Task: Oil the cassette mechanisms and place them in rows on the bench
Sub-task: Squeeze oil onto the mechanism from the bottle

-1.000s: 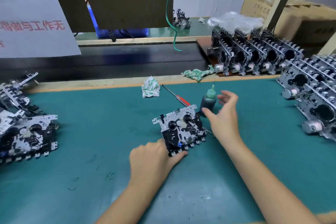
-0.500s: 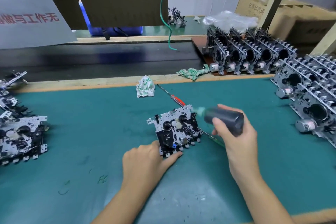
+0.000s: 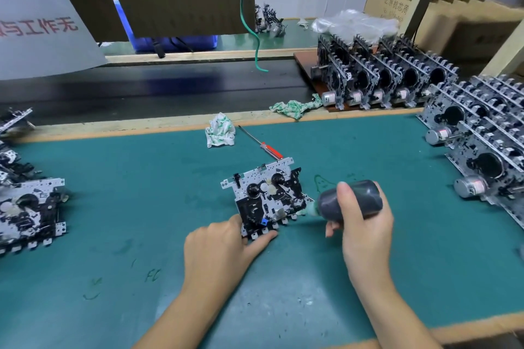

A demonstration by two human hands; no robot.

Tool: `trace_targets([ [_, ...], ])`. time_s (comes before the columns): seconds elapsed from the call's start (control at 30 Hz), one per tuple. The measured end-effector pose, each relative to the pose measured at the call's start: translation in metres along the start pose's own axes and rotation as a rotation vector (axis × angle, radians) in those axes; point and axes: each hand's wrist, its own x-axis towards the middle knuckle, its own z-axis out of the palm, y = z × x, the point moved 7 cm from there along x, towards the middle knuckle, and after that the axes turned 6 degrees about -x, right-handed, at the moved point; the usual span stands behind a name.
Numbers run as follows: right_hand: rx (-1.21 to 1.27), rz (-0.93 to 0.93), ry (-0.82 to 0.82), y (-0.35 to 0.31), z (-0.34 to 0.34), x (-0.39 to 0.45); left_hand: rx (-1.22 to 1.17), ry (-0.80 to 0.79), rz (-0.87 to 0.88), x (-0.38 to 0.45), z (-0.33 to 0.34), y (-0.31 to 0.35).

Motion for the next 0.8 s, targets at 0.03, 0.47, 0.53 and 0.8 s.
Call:
trace_targets([
  [0.03,-0.017,-0.009,-0.005,0.0003,0.0005,0.0,0.006,-0.004,-0.002,0.0002,0.0003,-0.0001],
  [0.47,-0.063,-0.005,-0.051,0.0025,0.0045,-0.0002,0.004,0.0,-0.01,0.0012,0.0015,-0.0005],
  [0.53,-0.068,-0.005,-0.053,0.0031,0.0045,-0.0002,0.011,-0.003,-0.013,0.0013,0.0018,-0.0008],
  [0.8,-0.068,-0.007,-0.065,0.0021,0.0063,-0.0011,-0.004,-0.011,-0.014,0.0009,0.0011,-0.0004],
])
